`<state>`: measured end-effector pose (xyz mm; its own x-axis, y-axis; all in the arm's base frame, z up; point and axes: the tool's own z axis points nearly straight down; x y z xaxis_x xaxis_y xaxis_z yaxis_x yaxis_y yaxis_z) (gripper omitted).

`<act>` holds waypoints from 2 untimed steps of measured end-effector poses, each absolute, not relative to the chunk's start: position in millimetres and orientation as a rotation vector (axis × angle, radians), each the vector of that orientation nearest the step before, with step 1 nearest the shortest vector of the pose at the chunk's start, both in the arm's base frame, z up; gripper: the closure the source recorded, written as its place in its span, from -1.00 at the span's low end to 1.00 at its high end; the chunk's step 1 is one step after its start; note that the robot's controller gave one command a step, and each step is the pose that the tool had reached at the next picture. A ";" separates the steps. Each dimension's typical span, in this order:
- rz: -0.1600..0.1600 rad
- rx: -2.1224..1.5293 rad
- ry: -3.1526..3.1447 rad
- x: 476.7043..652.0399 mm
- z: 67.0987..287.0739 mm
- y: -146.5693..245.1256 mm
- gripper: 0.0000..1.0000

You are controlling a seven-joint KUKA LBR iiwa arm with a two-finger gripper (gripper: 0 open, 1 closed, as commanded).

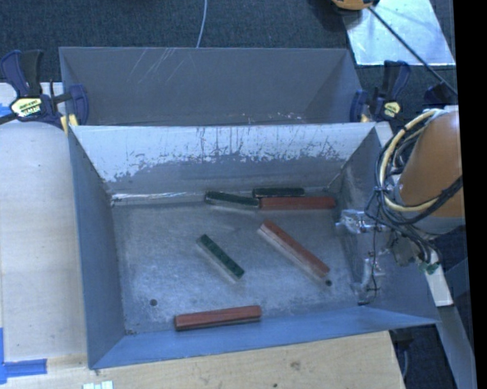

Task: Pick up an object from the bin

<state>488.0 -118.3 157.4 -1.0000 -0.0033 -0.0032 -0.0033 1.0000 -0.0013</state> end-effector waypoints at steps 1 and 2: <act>-0.002 -0.005 3.138 488.0 157.4 -118.3 -1.00; -0.004 0.161 3.127 505.4 125.4 -108.0 -1.00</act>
Offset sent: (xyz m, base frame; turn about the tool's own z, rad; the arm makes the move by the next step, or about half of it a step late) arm 0.0358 0.0306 -0.0835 0.2261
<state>505.4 -108.0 125.4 -0.9946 0.1030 -0.0105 0.1030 0.9947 -0.0022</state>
